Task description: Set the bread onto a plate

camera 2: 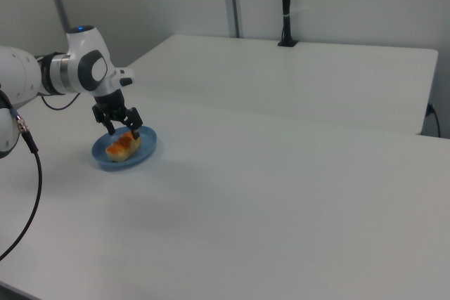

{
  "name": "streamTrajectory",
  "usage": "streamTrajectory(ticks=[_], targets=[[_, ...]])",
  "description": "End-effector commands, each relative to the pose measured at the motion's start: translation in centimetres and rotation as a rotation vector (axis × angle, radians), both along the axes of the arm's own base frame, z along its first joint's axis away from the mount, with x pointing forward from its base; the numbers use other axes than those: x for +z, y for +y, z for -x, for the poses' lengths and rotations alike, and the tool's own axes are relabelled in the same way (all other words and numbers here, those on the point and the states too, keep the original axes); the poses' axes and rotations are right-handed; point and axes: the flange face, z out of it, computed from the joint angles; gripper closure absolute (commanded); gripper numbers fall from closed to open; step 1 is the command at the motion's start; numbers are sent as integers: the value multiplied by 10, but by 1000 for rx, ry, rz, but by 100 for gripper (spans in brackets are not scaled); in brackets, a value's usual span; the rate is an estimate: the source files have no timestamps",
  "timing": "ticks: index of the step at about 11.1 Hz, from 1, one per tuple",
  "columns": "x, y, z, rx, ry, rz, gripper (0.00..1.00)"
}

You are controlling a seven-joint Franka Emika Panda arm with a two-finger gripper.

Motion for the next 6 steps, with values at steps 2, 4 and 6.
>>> streamTrajectory(ticks=[2,4,6], targets=[[97,-38,19,-50,-11,12,0],[163,-106,52,-49,34,27,0],[201,-173,79,-130,58,24,0]])
